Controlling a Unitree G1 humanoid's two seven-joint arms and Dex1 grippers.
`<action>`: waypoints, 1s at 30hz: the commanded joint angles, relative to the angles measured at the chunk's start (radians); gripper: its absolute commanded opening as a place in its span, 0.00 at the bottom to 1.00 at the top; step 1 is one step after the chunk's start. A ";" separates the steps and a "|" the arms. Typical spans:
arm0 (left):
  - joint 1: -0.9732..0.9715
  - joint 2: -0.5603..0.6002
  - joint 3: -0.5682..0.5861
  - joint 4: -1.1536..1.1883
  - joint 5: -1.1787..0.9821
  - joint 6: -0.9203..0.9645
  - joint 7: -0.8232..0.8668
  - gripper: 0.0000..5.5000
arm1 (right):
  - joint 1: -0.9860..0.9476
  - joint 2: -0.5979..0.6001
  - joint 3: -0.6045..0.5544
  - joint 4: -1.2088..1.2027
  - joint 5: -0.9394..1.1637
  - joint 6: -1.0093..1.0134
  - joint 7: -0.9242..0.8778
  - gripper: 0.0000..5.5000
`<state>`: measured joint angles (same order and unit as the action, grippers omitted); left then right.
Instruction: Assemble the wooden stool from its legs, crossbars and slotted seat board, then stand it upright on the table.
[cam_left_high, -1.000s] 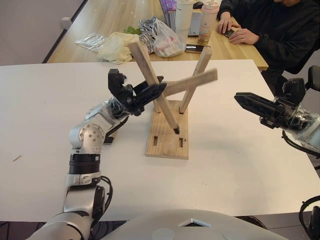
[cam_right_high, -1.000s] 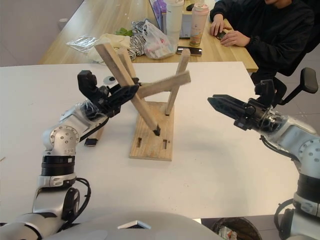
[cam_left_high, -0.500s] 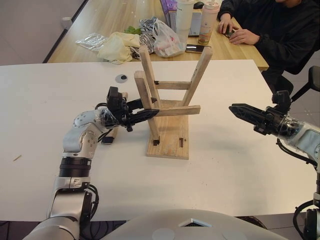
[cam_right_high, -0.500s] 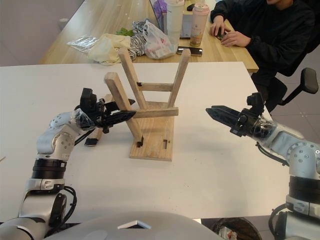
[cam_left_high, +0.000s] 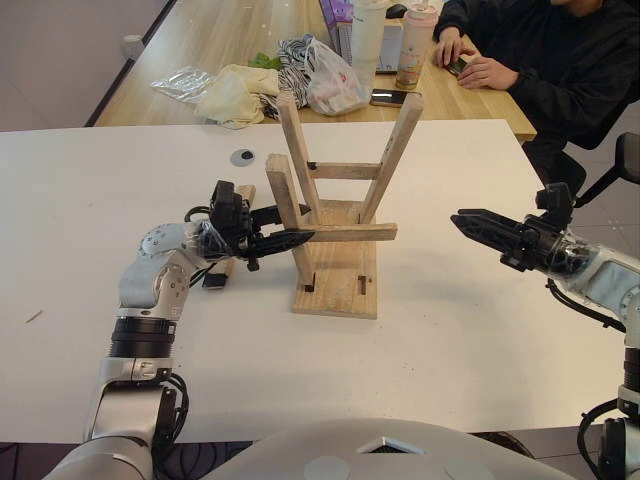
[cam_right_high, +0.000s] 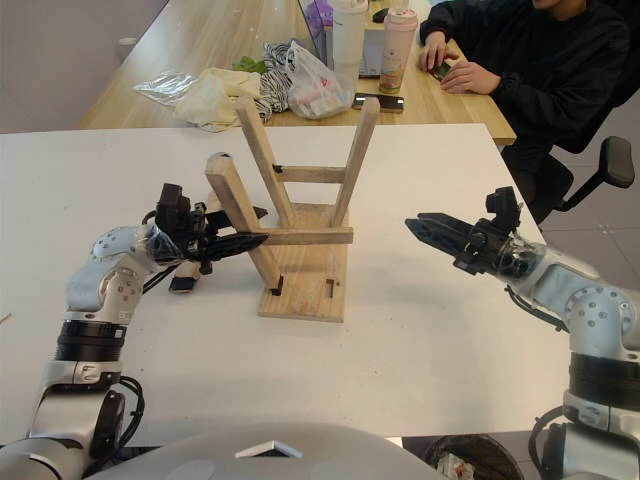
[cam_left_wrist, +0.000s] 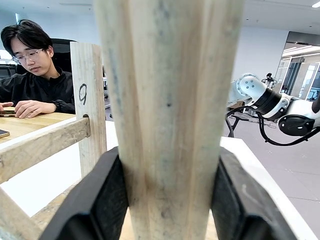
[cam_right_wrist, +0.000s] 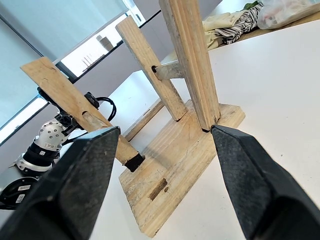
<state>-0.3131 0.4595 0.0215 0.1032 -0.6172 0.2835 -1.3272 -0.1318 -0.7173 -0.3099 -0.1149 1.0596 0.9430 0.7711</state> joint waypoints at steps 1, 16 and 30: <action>0.014 0.017 -0.026 0.014 0.041 -0.023 -0.017 0.37 | -0.004 0.013 -0.005 -0.014 -0.010 0.005 -0.010 0.61; 0.063 0.077 -0.165 0.249 0.219 -0.259 -0.082 0.37 | 0.001 0.038 -0.002 -0.002 -0.030 -0.008 -0.041 0.61; 0.135 0.116 -0.324 0.123 0.340 -0.283 0.047 0.37 | 0.005 0.062 -0.004 0.003 -0.060 -0.008 -0.064 0.61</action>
<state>-0.2555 0.5556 -0.1528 0.1886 -0.5379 -0.1140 -1.3655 -0.1249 -0.6769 -0.3116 -0.1142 1.0176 0.9402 0.7337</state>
